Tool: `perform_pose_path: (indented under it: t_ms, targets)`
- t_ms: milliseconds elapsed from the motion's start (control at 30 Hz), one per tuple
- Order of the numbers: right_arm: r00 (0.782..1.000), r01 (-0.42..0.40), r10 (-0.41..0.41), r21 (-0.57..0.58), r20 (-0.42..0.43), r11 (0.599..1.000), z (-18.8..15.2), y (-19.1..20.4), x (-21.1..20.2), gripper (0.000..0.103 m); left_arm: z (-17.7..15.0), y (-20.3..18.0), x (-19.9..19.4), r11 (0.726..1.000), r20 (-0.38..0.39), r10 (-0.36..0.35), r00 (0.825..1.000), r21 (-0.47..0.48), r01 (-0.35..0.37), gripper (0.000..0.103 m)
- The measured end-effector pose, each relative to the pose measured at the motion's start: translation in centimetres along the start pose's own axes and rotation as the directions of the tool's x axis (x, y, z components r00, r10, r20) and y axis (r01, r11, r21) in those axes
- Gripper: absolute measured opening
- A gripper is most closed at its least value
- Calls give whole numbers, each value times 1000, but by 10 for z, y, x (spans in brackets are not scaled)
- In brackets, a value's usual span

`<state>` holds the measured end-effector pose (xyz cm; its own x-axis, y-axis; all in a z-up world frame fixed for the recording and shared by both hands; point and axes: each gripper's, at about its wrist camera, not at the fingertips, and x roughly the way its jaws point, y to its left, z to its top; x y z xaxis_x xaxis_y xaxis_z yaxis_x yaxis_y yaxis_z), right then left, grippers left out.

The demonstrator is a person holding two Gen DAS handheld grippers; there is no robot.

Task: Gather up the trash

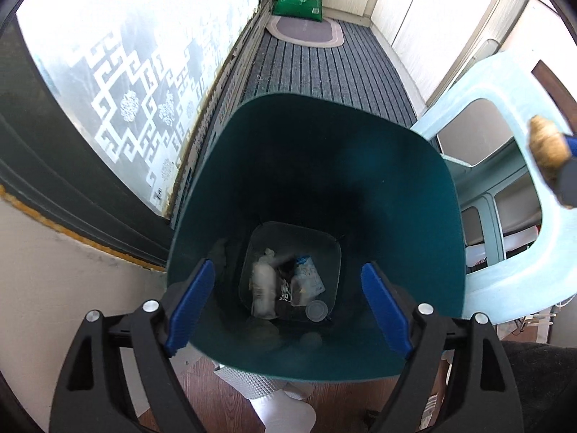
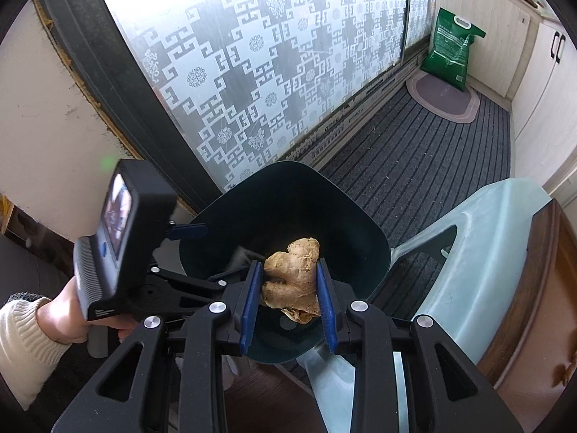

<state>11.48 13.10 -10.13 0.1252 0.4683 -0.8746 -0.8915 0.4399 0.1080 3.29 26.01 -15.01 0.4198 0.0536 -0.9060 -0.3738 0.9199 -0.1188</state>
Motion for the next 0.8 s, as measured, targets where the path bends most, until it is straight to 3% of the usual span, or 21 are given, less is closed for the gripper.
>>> perform_pose_path:
  t_ms: [100,367,800]
  targets:
    - [1000,4,-4,6,-3,1000,1,0,4,30,1,1,-13,1000,41,-14,999,7,14,81]
    - [999,24,-24,11,-22,1000,4,2,15,30,3,4,-62,999,173,-50,984,1,51,57]
    - [992,37,-37,0,-119,999,-5,10,66,30,7,-10,-150,991,387,-132,913,27,131,42]
